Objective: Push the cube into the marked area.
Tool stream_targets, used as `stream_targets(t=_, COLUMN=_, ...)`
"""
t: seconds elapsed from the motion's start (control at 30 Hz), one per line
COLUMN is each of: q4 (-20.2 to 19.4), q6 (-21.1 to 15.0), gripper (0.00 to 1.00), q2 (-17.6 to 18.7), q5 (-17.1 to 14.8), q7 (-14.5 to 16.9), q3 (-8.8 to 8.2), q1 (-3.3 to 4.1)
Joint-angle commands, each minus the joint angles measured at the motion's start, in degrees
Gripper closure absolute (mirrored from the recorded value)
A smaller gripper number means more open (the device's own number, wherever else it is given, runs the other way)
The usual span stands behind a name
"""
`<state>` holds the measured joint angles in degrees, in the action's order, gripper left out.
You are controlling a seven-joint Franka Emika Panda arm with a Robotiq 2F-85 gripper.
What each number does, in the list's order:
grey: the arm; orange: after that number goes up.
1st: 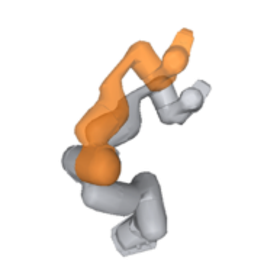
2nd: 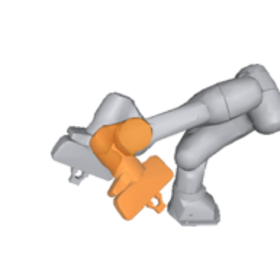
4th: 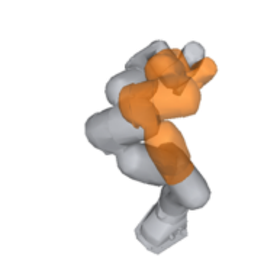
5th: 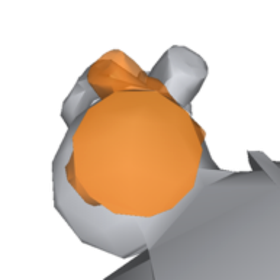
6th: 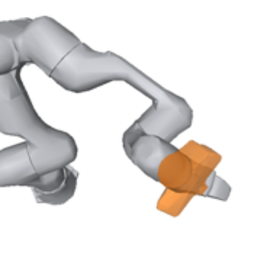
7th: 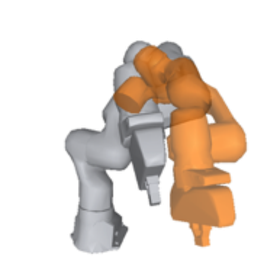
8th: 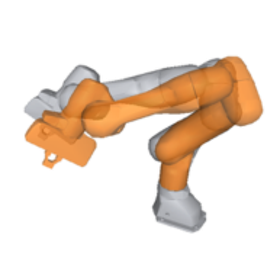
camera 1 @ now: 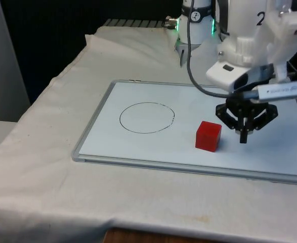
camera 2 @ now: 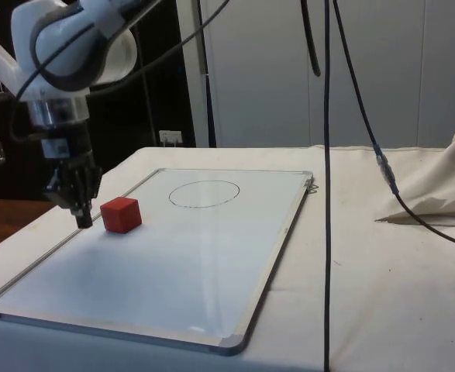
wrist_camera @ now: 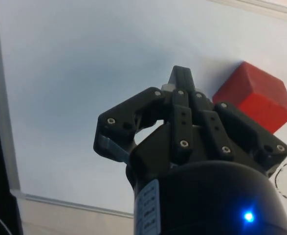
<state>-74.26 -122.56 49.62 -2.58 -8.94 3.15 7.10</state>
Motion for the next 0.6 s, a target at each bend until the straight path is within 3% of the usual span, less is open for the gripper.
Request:
stream_targets(t=0.0, q4=0.17, q6=-0.29, gripper=1.00, q2=0.52, q5=-0.17, q7=0.11, q3=0.00, q1=-0.29)
stream_targets(t=0.23, q4=-0.11, q6=0.00, gripper=1.00, q2=0.63, q5=0.11, q7=0.11, q3=-1.38, q1=-0.46)
stream_targets(t=0.57, q4=-0.23, q6=1.03, gripper=1.00, q2=0.57, q5=1.26, q7=-0.40, q3=-3.67, q1=-0.11)
